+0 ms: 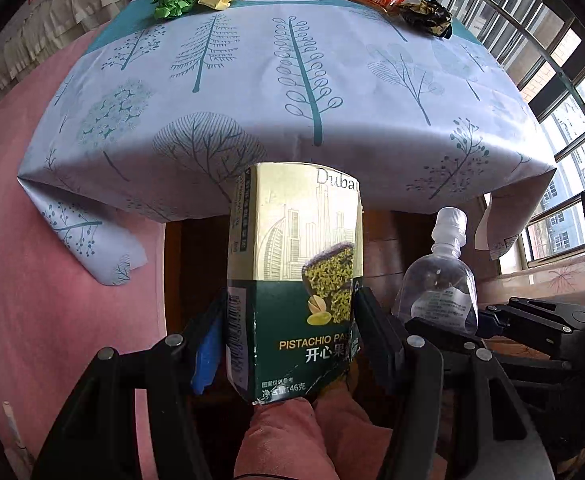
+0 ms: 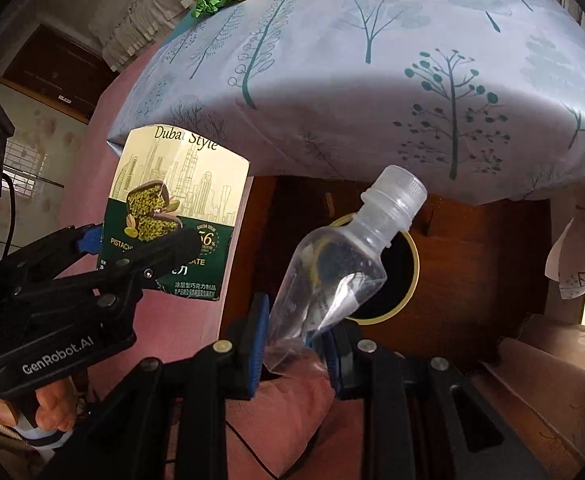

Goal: Collect trash
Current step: 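Lift the bottle and chocolate box and carry both over the trash bin, then open both grippers to drop the bottle and box into the bin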

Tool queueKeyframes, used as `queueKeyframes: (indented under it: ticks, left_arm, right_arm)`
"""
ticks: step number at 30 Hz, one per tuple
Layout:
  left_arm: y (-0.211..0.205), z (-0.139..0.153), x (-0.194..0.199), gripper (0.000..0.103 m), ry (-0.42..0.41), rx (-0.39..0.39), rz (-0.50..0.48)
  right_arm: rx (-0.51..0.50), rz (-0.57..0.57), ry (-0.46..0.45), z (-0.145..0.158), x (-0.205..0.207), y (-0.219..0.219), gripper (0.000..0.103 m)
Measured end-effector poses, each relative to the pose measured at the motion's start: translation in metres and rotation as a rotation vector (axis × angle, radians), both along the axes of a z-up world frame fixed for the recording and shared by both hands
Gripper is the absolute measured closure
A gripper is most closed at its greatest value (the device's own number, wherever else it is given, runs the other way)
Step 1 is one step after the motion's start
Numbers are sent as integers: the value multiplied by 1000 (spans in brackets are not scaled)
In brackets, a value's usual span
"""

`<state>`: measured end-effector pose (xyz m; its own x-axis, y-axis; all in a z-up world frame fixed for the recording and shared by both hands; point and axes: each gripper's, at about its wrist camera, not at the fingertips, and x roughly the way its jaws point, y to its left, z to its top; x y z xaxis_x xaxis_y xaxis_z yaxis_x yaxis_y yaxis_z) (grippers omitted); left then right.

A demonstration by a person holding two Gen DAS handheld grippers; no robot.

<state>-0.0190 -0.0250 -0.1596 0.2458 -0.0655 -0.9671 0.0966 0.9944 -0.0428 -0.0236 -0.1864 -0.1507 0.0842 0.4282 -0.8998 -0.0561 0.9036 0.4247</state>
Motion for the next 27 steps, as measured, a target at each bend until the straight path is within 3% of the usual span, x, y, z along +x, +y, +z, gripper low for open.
queueKeyframes:
  ticks: [9, 14, 17, 18, 19, 20, 22, 27]
  left_arm:
    - [17, -182, 13, 43, 115, 22, 36]
    - [16, -257, 24, 43, 118, 26, -5]
    - [14, -283, 29, 41, 137, 25, -39]
    - [13, -288, 33, 38, 147, 28, -49]
    - [14, -290, 40, 25, 149, 36, -54]
    - [15, -290, 42, 13, 139, 46, -55]
    - [19, -288, 48, 3, 109, 46, -43]
    - [24, -262, 52, 1, 72, 39, -15]
  right_arm:
    - [-91, -96, 158, -204, -6, 9, 77]
    - [-126, -112, 193, -288, 2, 11, 75]
    - [-119, -146, 203, -314, 7, 7, 72]
    - [-112, -158, 207, -318, 7, 8, 65]
    - [-112, -170, 203, -320, 7, 6, 54]
    - [-115, -183, 194, -320, 7, 4, 49]
    - [-115, -213, 185, -316, 7, 5, 42]
    - [-125, -259, 144, -288, 5, -1, 42]
